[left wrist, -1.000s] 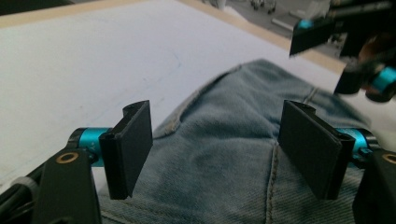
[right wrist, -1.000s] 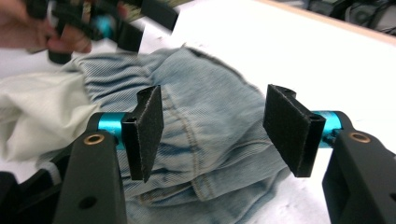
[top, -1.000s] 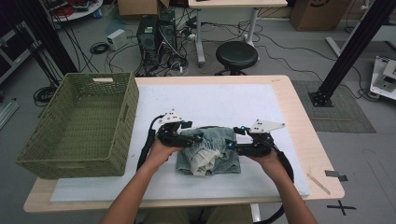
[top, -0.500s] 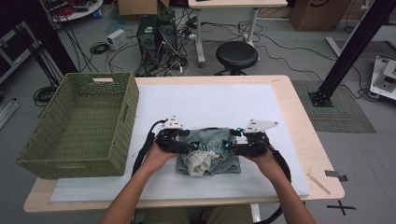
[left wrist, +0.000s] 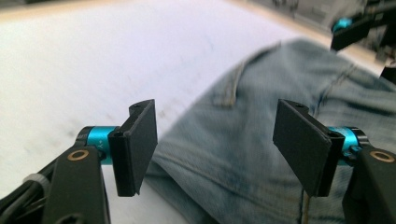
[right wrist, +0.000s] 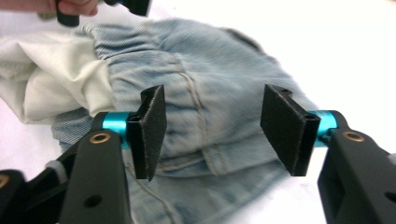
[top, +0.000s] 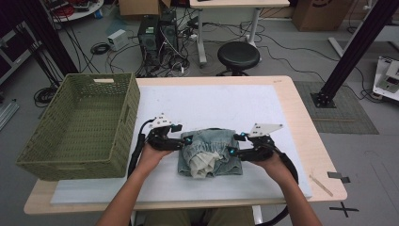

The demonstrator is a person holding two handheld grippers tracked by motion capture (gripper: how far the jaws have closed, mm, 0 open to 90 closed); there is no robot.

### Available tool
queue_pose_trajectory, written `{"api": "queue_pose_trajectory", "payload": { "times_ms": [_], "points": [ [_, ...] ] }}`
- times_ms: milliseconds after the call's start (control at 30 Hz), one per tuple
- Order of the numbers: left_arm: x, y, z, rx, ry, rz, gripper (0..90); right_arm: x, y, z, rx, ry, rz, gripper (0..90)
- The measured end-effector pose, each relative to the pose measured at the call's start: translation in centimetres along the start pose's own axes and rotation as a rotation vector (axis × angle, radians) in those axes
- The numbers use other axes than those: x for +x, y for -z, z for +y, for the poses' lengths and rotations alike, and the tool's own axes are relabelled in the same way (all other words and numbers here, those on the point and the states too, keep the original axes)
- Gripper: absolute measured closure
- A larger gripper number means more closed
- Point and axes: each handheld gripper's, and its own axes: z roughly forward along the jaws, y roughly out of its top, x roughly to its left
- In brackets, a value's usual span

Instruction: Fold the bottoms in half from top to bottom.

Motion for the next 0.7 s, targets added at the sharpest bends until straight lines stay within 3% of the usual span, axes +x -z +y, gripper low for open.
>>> {"api": "queue_pose_trajectory", "payload": {
  "times_ms": [133, 233, 467, 700],
  "points": [
    [0.5, 1.0, 0.7, -0.083, 0.033, 0.016, 27.4, -1.0, 1.6, -0.4, -0.031, -0.015, -0.054, 34.8],
    [0.8, 1.3, 1.0, -0.113, 0.046, 0.021, 27.2, -1.5, 2.4, -0.7, -0.042, -0.027, -0.093, 30.9],
    [0.7, 1.4, 1.2, -0.114, 0.022, 0.035, 23.7, -2.2, 2.5, -1.2, -0.022, -0.043, -0.149, 24.7],
    [0.6, 1.6, 1.4, -0.107, 0.011, 0.047, 23.7, -2.5, 2.6, -1.3, -0.028, -0.051, -0.172, 22.2]
  ]
}}
